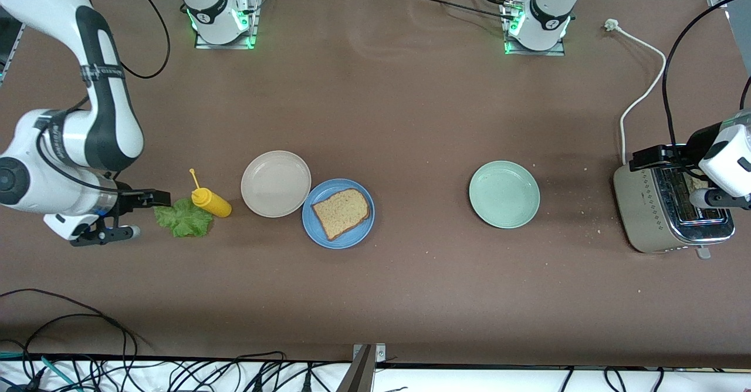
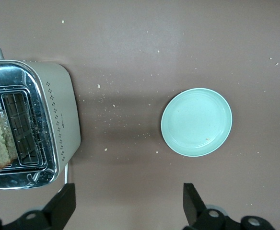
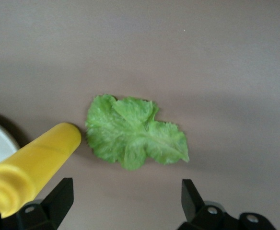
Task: Make sandwich in blue plate with both arms
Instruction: 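Grasp the green lettuce leaf with the right gripper and lift it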
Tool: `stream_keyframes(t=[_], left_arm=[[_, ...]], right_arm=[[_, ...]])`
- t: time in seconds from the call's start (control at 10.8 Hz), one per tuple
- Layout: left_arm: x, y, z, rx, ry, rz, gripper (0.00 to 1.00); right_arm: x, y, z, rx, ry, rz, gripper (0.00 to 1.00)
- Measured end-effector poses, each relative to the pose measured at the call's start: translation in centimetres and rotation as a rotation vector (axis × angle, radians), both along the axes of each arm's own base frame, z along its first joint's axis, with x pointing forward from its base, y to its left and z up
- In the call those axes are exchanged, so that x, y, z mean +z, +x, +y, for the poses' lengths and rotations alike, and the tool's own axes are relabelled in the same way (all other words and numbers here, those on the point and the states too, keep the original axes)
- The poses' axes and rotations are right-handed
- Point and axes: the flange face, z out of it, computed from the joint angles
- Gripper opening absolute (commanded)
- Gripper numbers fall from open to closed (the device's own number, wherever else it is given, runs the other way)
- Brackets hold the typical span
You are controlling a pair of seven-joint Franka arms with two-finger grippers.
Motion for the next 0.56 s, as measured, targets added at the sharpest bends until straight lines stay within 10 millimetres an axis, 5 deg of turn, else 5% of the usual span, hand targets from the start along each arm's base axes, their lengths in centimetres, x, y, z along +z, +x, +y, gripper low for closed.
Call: stream_keyframes(t=[0.56], left_arm=[[0.0,0.0,0.3,0.004,0.000,0.001,1.00]], right_arm=[[-9.9,0.6,-0.2,0.025,-0.014,-0.028,1.00]])
